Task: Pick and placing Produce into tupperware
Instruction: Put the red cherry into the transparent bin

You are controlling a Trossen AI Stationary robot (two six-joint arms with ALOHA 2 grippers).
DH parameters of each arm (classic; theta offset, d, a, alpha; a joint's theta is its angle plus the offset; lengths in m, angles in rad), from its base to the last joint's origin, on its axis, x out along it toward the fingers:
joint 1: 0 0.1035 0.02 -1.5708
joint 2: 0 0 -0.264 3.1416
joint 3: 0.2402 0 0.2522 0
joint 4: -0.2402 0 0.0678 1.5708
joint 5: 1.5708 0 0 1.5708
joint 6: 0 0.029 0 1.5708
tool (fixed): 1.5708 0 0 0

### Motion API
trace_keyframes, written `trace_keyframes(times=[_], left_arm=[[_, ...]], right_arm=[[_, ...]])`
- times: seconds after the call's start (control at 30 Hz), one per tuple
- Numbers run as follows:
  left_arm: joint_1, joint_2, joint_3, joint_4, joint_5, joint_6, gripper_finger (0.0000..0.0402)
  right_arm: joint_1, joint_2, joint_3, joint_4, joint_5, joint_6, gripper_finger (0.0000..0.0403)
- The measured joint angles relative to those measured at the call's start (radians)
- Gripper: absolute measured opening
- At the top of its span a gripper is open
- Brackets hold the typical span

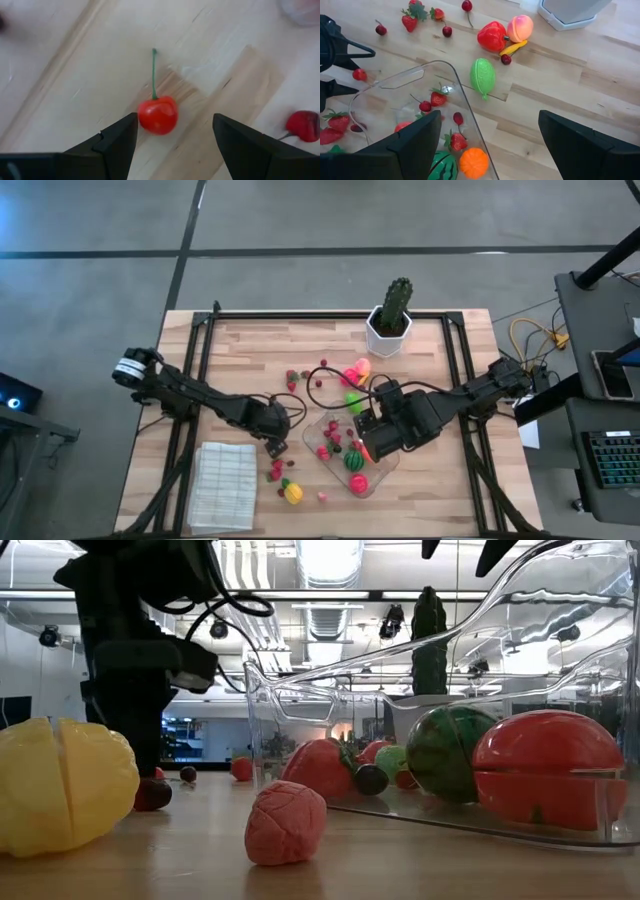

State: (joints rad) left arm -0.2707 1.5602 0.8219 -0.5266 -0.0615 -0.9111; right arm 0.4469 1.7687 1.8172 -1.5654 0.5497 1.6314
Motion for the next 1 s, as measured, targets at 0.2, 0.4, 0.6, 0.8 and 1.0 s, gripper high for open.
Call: trace_keyframes(times=[0.2, 0.4, 0.6, 0.8, 1.0], left_arm=[[0.0, -0.001, -0.004, -0.005, -0.001, 0.0, 0.0234], [0.0, 0.007, -0.007, 0.024, -0.003, 0.003, 0.0175], [0.0, 0.007, -0.005, 0.055, -0.027, 0.009, 0.0137], [0.0, 0.007, -0.01, 0.056, -0.032, 0.029, 0.0119], [0.0, 0.007, -0.01, 0.056, -0.033, 0.036, 0.0092]], right_arm=[[0.0, 0.0, 0.0, 0.0, 0.001, 0.0, 0.0325], [0.0, 0.0, 0.0, 0.0, 0.001, 0.0, 0.0325], [0.0, 0.0, -0.001, 0.0, 0.001, 0.0, 0.0325], [0.0, 0.0, -0.002, 0.0, 0.001, 0.0, 0.0325], [0.0, 0.0, -0.004, 0.0, 0.001, 0.0, 0.0325]])
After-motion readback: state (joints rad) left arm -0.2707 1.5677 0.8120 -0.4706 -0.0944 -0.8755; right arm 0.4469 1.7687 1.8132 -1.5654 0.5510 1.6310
